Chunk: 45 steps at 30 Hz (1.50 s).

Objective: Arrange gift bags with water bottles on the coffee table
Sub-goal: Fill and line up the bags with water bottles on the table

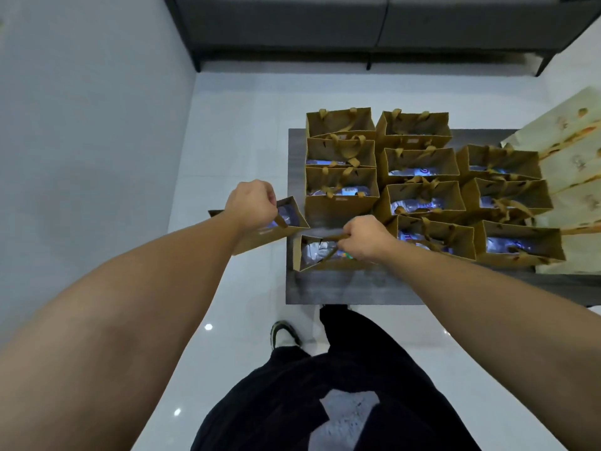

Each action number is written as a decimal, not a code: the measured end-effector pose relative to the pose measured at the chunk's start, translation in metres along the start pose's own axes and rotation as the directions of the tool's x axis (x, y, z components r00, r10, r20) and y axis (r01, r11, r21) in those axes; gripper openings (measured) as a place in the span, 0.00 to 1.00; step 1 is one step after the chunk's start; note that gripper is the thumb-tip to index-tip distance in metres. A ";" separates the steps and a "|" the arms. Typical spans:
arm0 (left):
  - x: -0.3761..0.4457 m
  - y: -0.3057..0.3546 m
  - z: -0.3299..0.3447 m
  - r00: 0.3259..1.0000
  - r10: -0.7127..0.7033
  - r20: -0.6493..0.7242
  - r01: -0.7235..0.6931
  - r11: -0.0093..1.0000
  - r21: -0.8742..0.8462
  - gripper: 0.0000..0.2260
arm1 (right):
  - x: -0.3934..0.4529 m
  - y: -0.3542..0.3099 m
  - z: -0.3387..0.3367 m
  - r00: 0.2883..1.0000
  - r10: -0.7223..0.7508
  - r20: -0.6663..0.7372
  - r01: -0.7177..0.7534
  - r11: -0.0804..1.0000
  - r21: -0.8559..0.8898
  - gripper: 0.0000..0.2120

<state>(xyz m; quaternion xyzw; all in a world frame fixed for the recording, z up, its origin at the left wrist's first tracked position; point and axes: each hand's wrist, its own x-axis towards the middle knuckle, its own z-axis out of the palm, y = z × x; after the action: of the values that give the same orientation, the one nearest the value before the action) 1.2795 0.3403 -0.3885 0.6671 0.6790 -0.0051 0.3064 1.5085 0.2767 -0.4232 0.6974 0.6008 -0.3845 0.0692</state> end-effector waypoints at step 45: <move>-0.086 0.035 0.040 0.910 0.066 0.410 -0.122 0.986 0.112 0.04 | -0.077 0.042 0.047 0.999 0.044 0.024 -0.048 0.971 0.236 0.29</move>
<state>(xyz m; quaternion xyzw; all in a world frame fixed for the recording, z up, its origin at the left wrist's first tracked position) 1.3207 0.2499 -0.3710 0.7027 0.5661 -0.1740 0.3942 1.5260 0.1788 -0.4238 0.7109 0.5337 -0.4580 0.0004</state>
